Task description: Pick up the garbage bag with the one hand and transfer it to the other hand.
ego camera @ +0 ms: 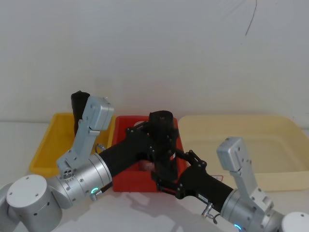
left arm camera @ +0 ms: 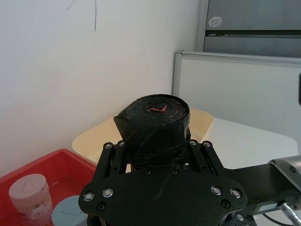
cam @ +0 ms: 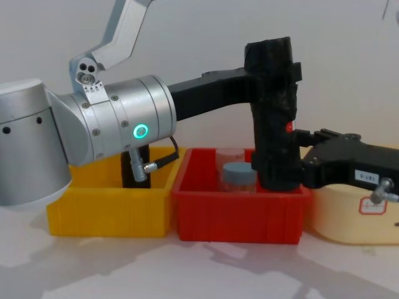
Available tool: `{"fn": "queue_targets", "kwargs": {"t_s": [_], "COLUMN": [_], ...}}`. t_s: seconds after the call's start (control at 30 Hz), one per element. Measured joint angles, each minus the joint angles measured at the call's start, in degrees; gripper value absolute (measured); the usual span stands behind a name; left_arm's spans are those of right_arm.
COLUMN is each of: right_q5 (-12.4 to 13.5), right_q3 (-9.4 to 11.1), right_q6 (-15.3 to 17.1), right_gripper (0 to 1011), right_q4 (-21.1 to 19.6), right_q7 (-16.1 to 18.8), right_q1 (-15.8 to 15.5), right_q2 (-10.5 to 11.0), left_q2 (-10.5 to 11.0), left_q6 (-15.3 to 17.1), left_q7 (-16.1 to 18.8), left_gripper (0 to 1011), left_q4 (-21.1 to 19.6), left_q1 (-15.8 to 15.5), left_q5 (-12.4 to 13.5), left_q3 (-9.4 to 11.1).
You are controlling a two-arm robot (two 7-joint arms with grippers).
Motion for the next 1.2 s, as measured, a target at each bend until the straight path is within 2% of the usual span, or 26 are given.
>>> {"fn": "queue_targets", "kwargs": {"t_s": [0.37,0.47,0.7,0.8,0.9,0.93,1.07,1.2], "right_q5": [-0.5,-0.5,-0.2,-0.1,0.1,0.3,0.7,1.2], "right_q3": [-0.9,-1.1,-1.2,-1.2,-1.0,-1.0,-0.8,-0.6], "right_q6": [0.4,1.0,1.6,1.7,1.7,1.6,1.3,0.9], "right_gripper": [1001,963,797,667,609,547,478,472], "right_q4": [2.7,3.3,3.9,4.0,4.2,4.2,4.4,4.6], "right_q7": [0.2,0.2,-0.2,-0.3,-0.5,-0.5,-0.5,-0.5], "right_q1": [3.0,3.7,4.3,4.4,4.5,4.5,4.5,4.4], "right_q2": [-1.1,-1.4,-2.0,-2.1,-2.3,-2.3,-2.5,-2.7], "left_q2": [0.0,0.0,0.0,0.0,0.0,0.0,0.0,0.0], "left_q6": [0.0,0.0,0.0,0.0,0.0,0.0,0.0,0.0], "left_q7": [0.0,0.0,0.0,0.0,0.0,0.0,0.0,0.0], "left_gripper": [516,516,516,516,516,516,516,521], "left_q4": [0.0,0.0,0.0,0.0,0.0,0.0,0.0,0.0], "left_q1": [0.0,0.0,0.0,0.0,0.0,0.0,0.0,0.0], "left_q5": [0.0,0.0,0.0,0.0,0.0,0.0,0.0,0.0], "left_q3": [0.0,0.0,0.0,0.0,0.0,0.0,0.0,0.0]}}
